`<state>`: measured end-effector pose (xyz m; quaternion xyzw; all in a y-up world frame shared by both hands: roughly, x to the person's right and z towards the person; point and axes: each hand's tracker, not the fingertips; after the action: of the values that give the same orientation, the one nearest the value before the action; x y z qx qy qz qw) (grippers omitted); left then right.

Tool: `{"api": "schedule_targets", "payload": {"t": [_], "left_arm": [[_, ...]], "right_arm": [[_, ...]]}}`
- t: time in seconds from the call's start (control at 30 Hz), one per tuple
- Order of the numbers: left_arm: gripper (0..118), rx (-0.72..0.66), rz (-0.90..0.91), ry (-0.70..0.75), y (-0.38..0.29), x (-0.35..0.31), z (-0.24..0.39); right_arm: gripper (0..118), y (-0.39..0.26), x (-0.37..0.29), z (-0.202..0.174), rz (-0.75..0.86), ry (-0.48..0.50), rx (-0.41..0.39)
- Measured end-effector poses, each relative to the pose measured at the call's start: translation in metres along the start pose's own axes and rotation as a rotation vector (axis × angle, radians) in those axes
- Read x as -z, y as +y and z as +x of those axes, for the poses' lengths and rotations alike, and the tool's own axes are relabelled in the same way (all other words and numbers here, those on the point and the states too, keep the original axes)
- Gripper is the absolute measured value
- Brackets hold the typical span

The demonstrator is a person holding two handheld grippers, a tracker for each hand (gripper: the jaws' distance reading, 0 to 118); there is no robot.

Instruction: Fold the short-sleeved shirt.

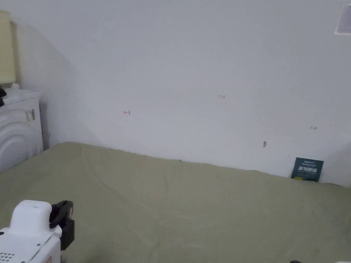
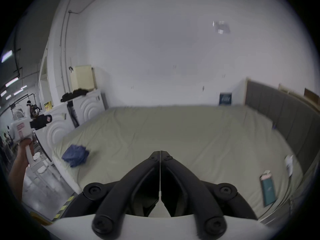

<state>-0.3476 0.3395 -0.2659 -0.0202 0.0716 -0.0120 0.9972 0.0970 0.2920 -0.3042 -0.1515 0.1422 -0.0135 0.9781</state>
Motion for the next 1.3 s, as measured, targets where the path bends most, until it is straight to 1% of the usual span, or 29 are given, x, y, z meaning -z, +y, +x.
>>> {"api": "schedule_targets", "payload": {"t": [0.03,0.07,0.13,0.2,0.27,0.33,0.37,0.4,0.43,0.47,0.5,0.57,0.63,0.7,0.8,0.93,1.07,1.2,1.23,1.27,1.3], "left_arm": [[6,0.026,0.049,-0.029,0.015,-0.005,0.018],[6,0.023,0.073,-0.037,0.028,-0.012,0.037],[6,0.009,0.133,-0.1,0.047,-0.023,0.062],[6,-0.001,0.162,-0.147,0.062,-0.028,0.086],[6,0.099,0.168,-0.111,0.069,-0.03,0.113],[6,0.141,0.213,-0.087,0.072,-0.042,0.129],[6,0.127,0.229,-0.098,0.072,-0.052,0.133],[6,0.114,0.229,-0.121,0.071,-0.059,0.135],[6,0.112,0.229,-0.123,0.069,-0.068,0.138],[6,0.114,0.231,-0.125,0.065,-0.074,0.141],[6,0.12,0.232,-0.135,0.062,-0.078,0.141],[6,0.129,0.232,-0.145,0.055,-0.081,0.143],[6,0.108,0.238,-0.164,0.052,-0.08,0.142],[6,0.094,0.224,-0.199,0.054,-0.075,0.143],[7,0.117,0.214,-0.187,0.054,-0.07,0.147],[7,0.108,0.217,-0.196,0.057,-0.069,0.148],[7,0.091,0.223,-0.199,0.06,-0.07,0.148],[7,0.082,0.209,-0.192,0.062,-0.068,0.148],[8,0.081,0.207,-0.193,0.062,-0.068,0.147],[19,0.078,0.208,-0.195,0.062,-0.067,0.147],[43,0.077,0.208,-0.196,0.062,-0.067,0.148]], "right_arm": [[1,0.012,-0.009,0.001,0.041,-0.005,-0.016],[1,0.021,-0.016,0.005,0.08,-0.007,-0.025],[2,0.039,-0.027,0.008,0.142,0.006,-0.037],[2,0.052,-0.034,0.009,0.2,-0.009,-0.031],[2,0.059,-0.042,0.008,0.229,-0.004,-0.047],[3,0.06,-0.049,0.001,0.264,-0.051,-0.087],[3,0.058,-0.053,0.0,0.28,-0.047,-0.113],[3,0.054,-0.057,0.0,0.293,-0.041,-0.121],[3,0.051,-0.061,0.001,0.299,-0.054,-0.094],[3,0.051,-0.062,0.0,0.298,-0.067,-0.034],[3,0.052,-0.062,0.002,0.282,-0.05,-0.007],[3,0.054,-0.062,0.002,0.274,-0.06,-0.031],[3,0.057,-0.063,-0.003,0.326,-0.116,-0.064],[6,0.058,-0.063,-0.006,0.332,-0.123,-0.06],[11,0.058,-0.063,-0.01,0.338,-0.124,-0.058],[12,0.057,-0.059,-0.015,0.343,-0.16,-0.108],[12,0.059,-0.061,-0.015,0.348,-0.162,-0.107],[12,0.058,-0.063,-0.017,0.345,-0.169,-0.13],[13,0.058,-0.062,-0.017,0.343,-0.169,-0.129],[18,0.058,-0.062,-0.017,0.338,-0.166,-0.128],[34,0.058,-0.062,-0.016,0.331,-0.16,-0.127]]}}
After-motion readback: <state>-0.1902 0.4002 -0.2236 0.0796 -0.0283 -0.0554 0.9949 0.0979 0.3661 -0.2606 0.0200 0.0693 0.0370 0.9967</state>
